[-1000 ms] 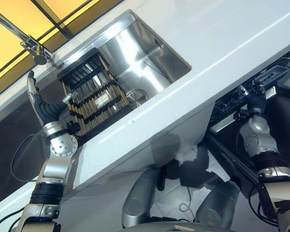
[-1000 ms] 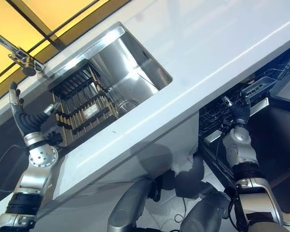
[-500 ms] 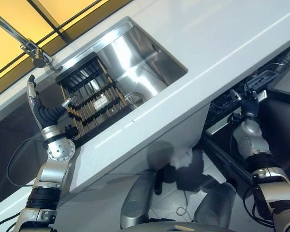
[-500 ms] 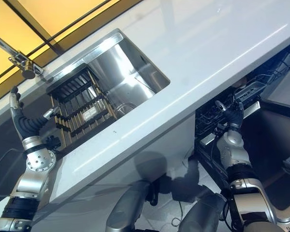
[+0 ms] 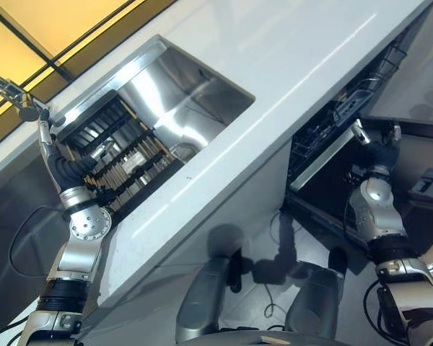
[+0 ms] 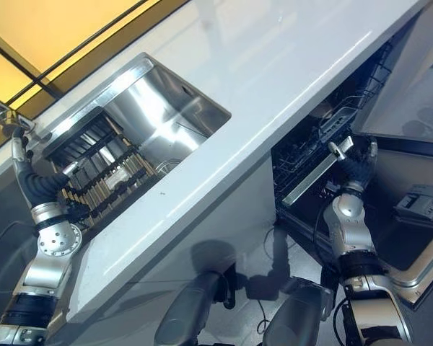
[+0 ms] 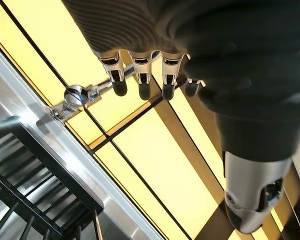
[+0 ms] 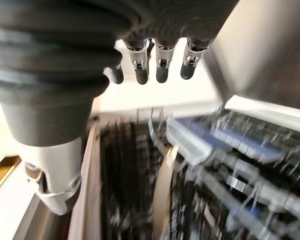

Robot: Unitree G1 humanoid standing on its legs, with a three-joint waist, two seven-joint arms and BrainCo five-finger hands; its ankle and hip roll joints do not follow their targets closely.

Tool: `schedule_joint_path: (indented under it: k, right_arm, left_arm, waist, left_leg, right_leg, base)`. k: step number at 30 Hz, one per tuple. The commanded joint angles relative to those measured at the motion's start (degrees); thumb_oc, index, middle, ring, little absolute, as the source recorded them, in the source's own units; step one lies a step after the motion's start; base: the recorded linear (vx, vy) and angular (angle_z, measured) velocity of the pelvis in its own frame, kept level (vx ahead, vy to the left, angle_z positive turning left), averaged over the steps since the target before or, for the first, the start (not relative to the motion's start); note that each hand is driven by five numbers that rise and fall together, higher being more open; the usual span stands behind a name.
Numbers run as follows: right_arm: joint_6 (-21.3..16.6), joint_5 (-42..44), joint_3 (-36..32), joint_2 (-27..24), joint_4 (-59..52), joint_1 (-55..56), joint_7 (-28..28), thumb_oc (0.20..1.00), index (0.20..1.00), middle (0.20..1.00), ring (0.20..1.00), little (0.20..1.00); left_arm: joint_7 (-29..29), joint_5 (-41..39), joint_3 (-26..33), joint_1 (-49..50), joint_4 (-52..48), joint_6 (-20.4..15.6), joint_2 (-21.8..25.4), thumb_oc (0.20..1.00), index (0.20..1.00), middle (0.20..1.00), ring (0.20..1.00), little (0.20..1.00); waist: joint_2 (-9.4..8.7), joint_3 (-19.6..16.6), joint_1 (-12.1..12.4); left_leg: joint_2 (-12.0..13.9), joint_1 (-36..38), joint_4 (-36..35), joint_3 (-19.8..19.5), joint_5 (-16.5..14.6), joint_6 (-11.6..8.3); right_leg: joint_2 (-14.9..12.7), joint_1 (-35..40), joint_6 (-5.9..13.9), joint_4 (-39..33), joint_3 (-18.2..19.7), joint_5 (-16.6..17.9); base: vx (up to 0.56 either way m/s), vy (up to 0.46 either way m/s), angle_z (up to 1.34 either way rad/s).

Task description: Pick up plates and place into dishwasher.

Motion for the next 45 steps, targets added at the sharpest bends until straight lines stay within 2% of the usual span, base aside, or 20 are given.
schedule_joint_path:
  k: [1, 9, 14, 20, 21, 22, 24, 27, 29, 30, 32, 34, 36, 37, 38, 39, 45]
  right_arm:
    - [-5.08, -2.52, -2.97, -0.28, -6.56, 0.75, -0.89, 1.0, 1.0, 1.0, 1.0, 1.0]
    - [-7.6, -2.91, -5.12, 1.65, -11.28, 7.02, -4.72, 1.0, 1.0, 1.0, 1.0, 1.0]
    - [-9.85, -1.56, -6.6, 4.83, -11.63, 12.21, -6.51, 1.0, 1.0, 1.0, 1.0, 1.0]
    - [-9.22, 0.17, -6.83, 7.2, -8.14, 15.92, -5.46, 1.0, 1.0, 1.0, 1.0, 1.0]
    - [-9.13, 1.9, -6.65, 7.55, -7.08, 16.66, -4.31, 1.0, 1.0, 1.0, 1.0, 1.0]
    - [-8.78, 2.37, -6.54, 7.6, -6.75, 16.94, -3.96, 1.0, 1.0, 1.0, 1.0, 1.0]
    - [-9.13, 4.17, -6.4, 7.41, -5.01, 17.24, -2.78, 1.0, 1.0, 1.0, 1.0, 1.0]
    - [-11.07, 4.79, -6.11, 7.08, -2.66, 17.93, -4.03, 1.0, 1.0, 1.0, 1.0, 1.0]
    - [-12.33, 5.21, -5.64, 7.5, -1.6, 18.04, -5.43, 1.0, 1.0, 1.0, 1.0, 1.0]
    - [-13.46, 6.27, -5.2, 7.83, -0.68, 17.55, -6.02, 1.0, 1.0, 1.0, 1.0, 1.0]
    - [-13.42, 6.33, -4.62, 7.76, -0.46, 16.37, -7.6, 1.0, 1.0, 1.0, 1.0, 1.0]
    - [-12.42, 6.66, -4.63, 7.27, 0.12, 15.01, -8.33, 1.0, 1.0, 1.0, 1.0, 1.0]
    - [-12.23, 7.66, -5.1, 6.66, 2.24, 13.94, -8.04, 1.0, 1.0, 1.0, 1.0, 1.0]
    - [-12.23, 8.1, -5.21, 6.51, 2.86, 13.82, -7.61, 1.0, 1.0, 1.0, 1.0, 1.0]
    - [-12.93, 10.08, -5.36, 6.2, 4.37, 13.73, -6.4, 1.0, 1.0, 1.0, 1.0, 1.0]
    - [-13.05, 10.82, -5.49, 6.07, 4.95, 13.57, -5.7, 1.0, 1.0, 1.0, 1.0, 1.0]
    - [-13.9, 16.41, -4.98, 5.34, 6.94, 11.48, -0.61, 1.0, 1.0, 1.0, 1.0, 1.0]
  left_arm:
    - [1.21, 0.99, 2.22, -0.24, -0.55, -3.78, -0.83, 1.0, 1.0, 1.0, 1.0, 1.0]
    - [0.46, 1.11, 3.19, -0.33, 0.05, -5.75, -0.86, 1.0, 1.0, 1.0, 1.0, 1.0]
    - [-1.26, 1.72, 3.33, -0.07, 0.5, -6.56, -1.15, 1.0, 1.0, 1.0, 1.0, 1.0]
    - [-2.46, 2.23, 3.11, 0.75, 1.78, -7.59, -1.65, 1.0, 1.0, 1.0, 1.0, 1.0]
    - [-2.31, 2.27, 3.3, 1.51, 1.56, -7.5, -1.74, 1.0, 1.0, 1.0, 1.0, 1.0]
    - [-2.29, 2.27, 3.34, 1.92, 1.34, -7.6, -1.79, 1.0, 1.0, 1.0, 1.0, 1.0]
    - [-1.54, 2.55, 3.12, 2.03, 0.99, -7.73, -1.98, 1.0, 1.0, 1.0, 1.0, 1.0]
    - [-1.69, 3.05, 2.52, 0.61, 0.3, -6.26, -1.9, 1.0, 1.0, 1.0, 1.0, 1.0]
    - [-0.93, 3.8, 2.06, -0.27, 0.33, -5.79, -2.0, 1.0, 1.0, 1.0, 1.0, 1.0]
    - [-0.29, 3.59, 1.63, -1.16, 0.83, -5.74, -1.94, 1.0, 1.0, 1.0, 1.0, 1.0]
    - [0.88, 3.01, 0.21, -2.77, 1.98, -6.12, -2.36, 1.0, 1.0, 1.0, 1.0, 1.0]
    - [1.75, 3.25, -0.79, -3.48, 2.51, -6.05, -3.15, 1.0, 1.0, 1.0, 1.0, 1.0]
    - [2.79, 2.54, -1.72, -3.66, 2.31, -5.47, -4.07, 1.0, 1.0, 1.0, 1.0, 1.0]
    - [2.87, 2.42, -1.91, -3.7, 2.15, -5.2, -4.34, 1.0, 1.0, 1.0, 1.0, 1.0]
    - [3.01, 2.27, -2.33, -3.73, 2.02, -4.92, -4.83, 1.0, 1.0, 1.0, 1.0, 1.0]
    - [3.07, 2.32, -2.36, -3.82, 1.95, -4.8, -5.02, 1.0, 1.0, 1.0, 1.0, 1.0]
    - [2.58, 1.6, -3.62, -4.69, 0.12, -2.38, -5.3, 1.0, 1.0, 1.0, 1.0, 1.0]
  waist:
    - [-2.3, -0.06, -2.47]
    - [-4.22, -0.32, -4.81]
    - [-5.28, -1.72, -6.23]
    - [-4.72, -3.14, -7.65]
    - [-4.35, -3.18, -7.85]
    - [-4.21, -3.16, -7.9]
    - [-2.57, -2.62, -7.63]
    - [-0.18, -1.96, -7.49]
    - [0.16, -1.91, -6.96]
    - [0.04, -1.82, -6.53]
    - [1.47, -0.64, -6.96]
    - [3.58, 0.66, -7.81]
    - [5.48, 1.91, -8.77]
    - [6.03, 1.99, -8.9]
    - [6.57, 2.55, -9.37]
    - [6.88, 2.64, -9.46]
    - [7.94, 4.89, -10.27]
  left_leg:
    - [1.42, 2.15, 1.24, 2.08, -5.65, -1.79]
    - [2.22, 3.3, -0.52, 2.82, -5.39, -1.57]
    - [1.91, 5.3, -2.73, 3.48, -5.48, -0.76]
    - [1.19, 10.04, -8.72, 5.68, -4.17, 0.27]
    - [1.34, 10.93, -10.23, 7.1, -3.67, 0.45]
    - [1.36, 11.29, -10.83, 7.81, -3.51, 0.48]
    - [2.41, 10.71, -11.85, 10.24, -2.25, 1.47]
    - [2.84, 7.25, -9.95, 10.55, -1.27, 2.94]
    - [2.54, 4.63, -8.86, 10.8, -0.28, 3.0]
    - [2.23, 2.9, -7.74, 10.68, -0.32, 2.29]
    - [2.09, 1.63, -8.24, 10.17, 0.73, 1.76]
    - [2.49, 1.73, -8.43, 10.45, 1.16, 1.29]
    - [2.68, 1.84, -6.9, 10.6, 0.06, 1.07]
    - [2.69, 1.74, -7.08, 10.62, 0.47, 1.16]
    - [2.84, 1.68, -5.5, 10.66, -0.53, 1.01]
    - [2.93, 1.41, -5.41, 10.76, -0.16, 1.04]
    - [2.81, -4.11, 4.61, 10.31, -3.88, 1.63]
  right_leg:
    - [-0.96, -0.02, -1.64, 2.13, 4.41, 7.52]
    - [0.78, 0.56, -1.31, -0.36, 5.42, 8.43]
    - [1.18, 1.18, -1.04, -2.15, 6.39, 10.28]
    - [0.58, 0.15, -0.31, -2.19, 5.51, 13.83]
    - [0.02, -0.74, 0.08, -1.32, 3.69, 14.91]
    - [-0.16, -1.41, 0.26, -0.74, 3.43, 15.7]
    - [1.2, -3.14, -0.4, 5.4, 2.14, 12.44]
    - [6.43, -4.81, -3.33, 16.02, 2.28, 2.57]
    - [6.63, -5.35, -4.77, 16.14, 0.29, 1.15]
    - [5.44, -4.71, -5.18, 12.97, -1.05, 0.6]
    - [6.17, -5.87, -5.31, 13.46, -0.14, 0.88]
    - [6.75, -8.06, -5.64, 15.46, 0.01, -1.17]
    - [7.31, -9.81, -6.15, 18.6, 1.07, -4.83]
    - [7.67, -10.18, -6.39, 18.51, 1.24, -4.85]
    - [7.77, -10.72, -6.65, 20.61, 1.61, -6.84]
    - [8.01, -11.04, -6.85, 20.58, 1.72, -6.64]
    - [9.28, -16.88, -8.89, 30.74, 3.46, -12.23]
  base:
    - [-0.07, -0.024, -0.16]
    - [-0.1, -0.033, -0.12]
    - [-0.03, -0.007, -0.16]
    - [0.02, 0.071, -0.26]
    - [-0.02, 0.123, -0.55]
    - [-0.09, 0.211, -0.73]
    - [-0.18, 0.219, -0.96]
    - [-0.2, 0.108, -0.67]
    - [-0.22, -0.057, -0.33]
    - [-0.23, -0.083, -0.28]
    - [-0.16, -0.005, -0.65]
    - [0.01, 0.174, -0.39]
    - [0.06, 0.178, -0.16]
    - [0.07, 0.091, -0.19]
    - [0.04, 0.06, -0.16]
    - [0.05, 0.041, -0.19]
    - [-0.02, -0.023, 0.01]
